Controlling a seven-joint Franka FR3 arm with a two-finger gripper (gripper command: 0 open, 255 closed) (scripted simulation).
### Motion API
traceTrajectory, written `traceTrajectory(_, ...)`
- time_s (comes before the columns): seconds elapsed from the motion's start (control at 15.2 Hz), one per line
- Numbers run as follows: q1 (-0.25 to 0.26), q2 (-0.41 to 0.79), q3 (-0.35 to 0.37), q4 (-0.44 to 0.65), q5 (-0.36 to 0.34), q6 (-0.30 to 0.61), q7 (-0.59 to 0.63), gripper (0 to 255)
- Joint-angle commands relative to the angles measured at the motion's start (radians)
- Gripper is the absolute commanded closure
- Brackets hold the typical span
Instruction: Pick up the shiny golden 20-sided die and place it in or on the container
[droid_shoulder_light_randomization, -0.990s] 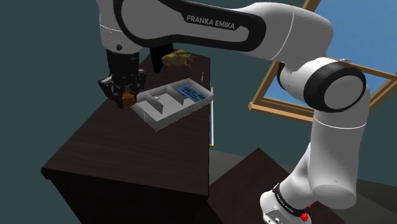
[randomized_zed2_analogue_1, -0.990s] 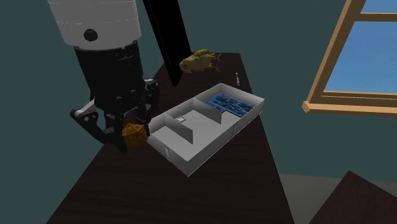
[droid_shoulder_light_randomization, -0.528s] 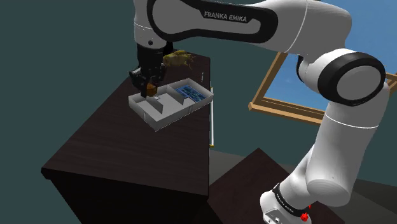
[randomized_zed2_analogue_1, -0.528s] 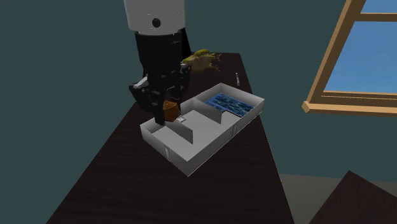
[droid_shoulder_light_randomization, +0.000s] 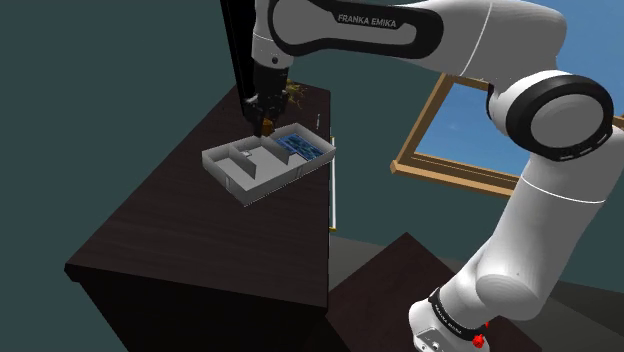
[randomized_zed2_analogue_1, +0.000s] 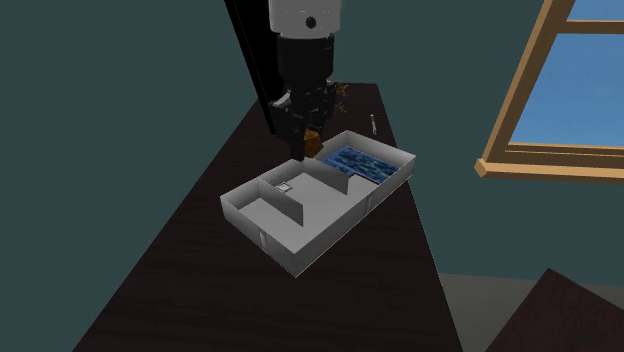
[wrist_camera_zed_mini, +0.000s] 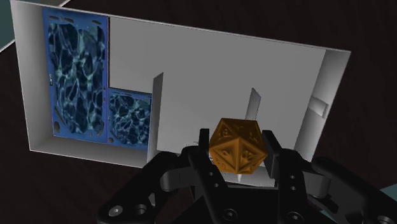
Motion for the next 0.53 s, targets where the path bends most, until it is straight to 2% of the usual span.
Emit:
traceTrajectory(0.0,-0.033,-0.02,-0.014,-0.021,0.011,0.003,-0.047,255)
traceTrajectory(0.2,-0.079,-0.027,-0.039,-0.026,0.019,0.003,-0.118,255)
traceTrajectory(0.46,-0.081,-0.03,-0.04,-0.083,0.019,0.058,-0.118,255)
